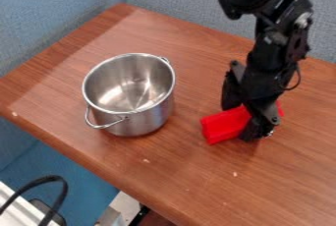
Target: Put the red object in the metal pot
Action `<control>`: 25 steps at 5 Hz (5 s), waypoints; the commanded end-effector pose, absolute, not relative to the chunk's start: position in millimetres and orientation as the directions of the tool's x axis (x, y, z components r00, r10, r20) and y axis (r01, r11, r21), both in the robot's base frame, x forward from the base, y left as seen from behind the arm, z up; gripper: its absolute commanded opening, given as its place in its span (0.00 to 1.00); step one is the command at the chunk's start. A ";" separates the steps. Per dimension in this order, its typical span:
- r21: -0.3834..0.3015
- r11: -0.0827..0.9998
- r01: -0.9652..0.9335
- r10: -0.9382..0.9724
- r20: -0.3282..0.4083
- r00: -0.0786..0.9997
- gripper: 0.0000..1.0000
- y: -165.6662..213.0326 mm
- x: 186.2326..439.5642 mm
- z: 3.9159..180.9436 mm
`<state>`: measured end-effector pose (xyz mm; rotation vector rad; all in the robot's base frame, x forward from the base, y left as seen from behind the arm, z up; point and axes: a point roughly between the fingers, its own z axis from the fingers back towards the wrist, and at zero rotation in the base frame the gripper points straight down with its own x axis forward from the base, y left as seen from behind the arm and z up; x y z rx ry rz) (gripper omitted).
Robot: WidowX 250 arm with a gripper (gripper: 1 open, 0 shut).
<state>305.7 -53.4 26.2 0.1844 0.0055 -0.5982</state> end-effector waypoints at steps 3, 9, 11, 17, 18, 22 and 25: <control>0.196 0.768 0.610 -0.618 -0.026 0.786 0.00 -18.5 308.3 45.3; 0.173 0.719 0.673 -0.682 -0.009 0.731 0.00 16.8 303.0 45.9; 0.172 0.710 0.683 -0.694 0.008 0.720 0.00 -4.0 298.7 67.6; 0.236 0.792 0.564 -0.594 0.078 0.801 0.00 -3.4 289.4 157.4; 0.235 0.815 0.530 -0.560 0.084 0.824 0.00 18.8 281.0 158.2; 0.148 0.859 0.490 -0.501 0.051 0.864 0.00 72.6 241.2 144.8; 0.131 0.863 0.488 -0.496 0.034 0.868 0.00 115.6 223.1 82.1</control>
